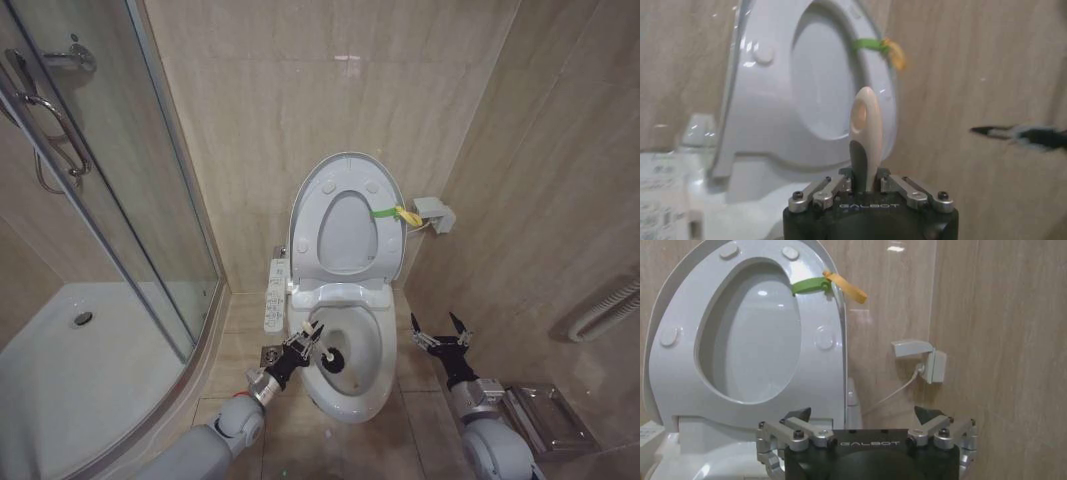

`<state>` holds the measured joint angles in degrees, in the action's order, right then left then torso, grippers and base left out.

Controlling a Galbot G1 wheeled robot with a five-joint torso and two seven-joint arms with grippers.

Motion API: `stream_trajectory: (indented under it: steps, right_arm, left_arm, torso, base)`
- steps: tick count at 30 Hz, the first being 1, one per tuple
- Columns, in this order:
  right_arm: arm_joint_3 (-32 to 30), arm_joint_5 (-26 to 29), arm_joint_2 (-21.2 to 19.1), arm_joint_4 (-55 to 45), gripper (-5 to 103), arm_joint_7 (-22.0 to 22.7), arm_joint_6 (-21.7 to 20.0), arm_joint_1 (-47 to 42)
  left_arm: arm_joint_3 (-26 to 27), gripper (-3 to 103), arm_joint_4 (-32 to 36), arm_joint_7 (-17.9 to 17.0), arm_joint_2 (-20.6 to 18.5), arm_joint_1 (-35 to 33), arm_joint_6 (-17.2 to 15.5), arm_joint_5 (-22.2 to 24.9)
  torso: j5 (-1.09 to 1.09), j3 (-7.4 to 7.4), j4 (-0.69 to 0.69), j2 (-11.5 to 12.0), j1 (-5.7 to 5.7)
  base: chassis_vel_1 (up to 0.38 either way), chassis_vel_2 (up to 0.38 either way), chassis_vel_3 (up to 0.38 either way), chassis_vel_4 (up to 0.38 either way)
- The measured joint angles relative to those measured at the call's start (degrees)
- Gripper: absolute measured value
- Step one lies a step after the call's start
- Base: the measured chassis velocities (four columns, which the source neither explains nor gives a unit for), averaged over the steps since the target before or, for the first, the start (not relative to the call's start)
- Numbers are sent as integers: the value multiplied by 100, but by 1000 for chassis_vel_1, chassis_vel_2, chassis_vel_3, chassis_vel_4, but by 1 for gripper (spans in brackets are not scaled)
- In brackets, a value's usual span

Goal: Open the toilet lid, clean the toilet bowl with a toilet brush, close the toilet lid, and flush.

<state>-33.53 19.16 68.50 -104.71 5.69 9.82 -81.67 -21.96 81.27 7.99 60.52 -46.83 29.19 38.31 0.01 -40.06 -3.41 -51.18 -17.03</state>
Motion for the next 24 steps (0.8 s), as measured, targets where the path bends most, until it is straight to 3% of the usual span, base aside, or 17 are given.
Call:
stream_trajectory:
  steps: [6, 16, 24]
  right_arm:
    - [0, 0, 0, 0, 100, 0, 0, 0]
    - [0, 0, 0, 0, 100, 0, 0, 0]
    - [0, 0, 0, 0, 100, 0, 0, 0]
  left_arm:
    - [-41, 19, 294, -36, -43, -161, -45, -128]
    - [-112, 19, -683, 155, 633, 367, 48, -25]
    - [-169, 19, -1235, 318, 771, 492, 139, 26]
  torso:
    - [-1, 0, 1, 0, 1]
    - [-1, 0, -2, 0, 0]
    - [-1, 0, 0, 0, 0]
  base:
    - [0, 0, 0, 0]
    - [0, 0, 0, 0]
    - [0, 0, 0, 0]
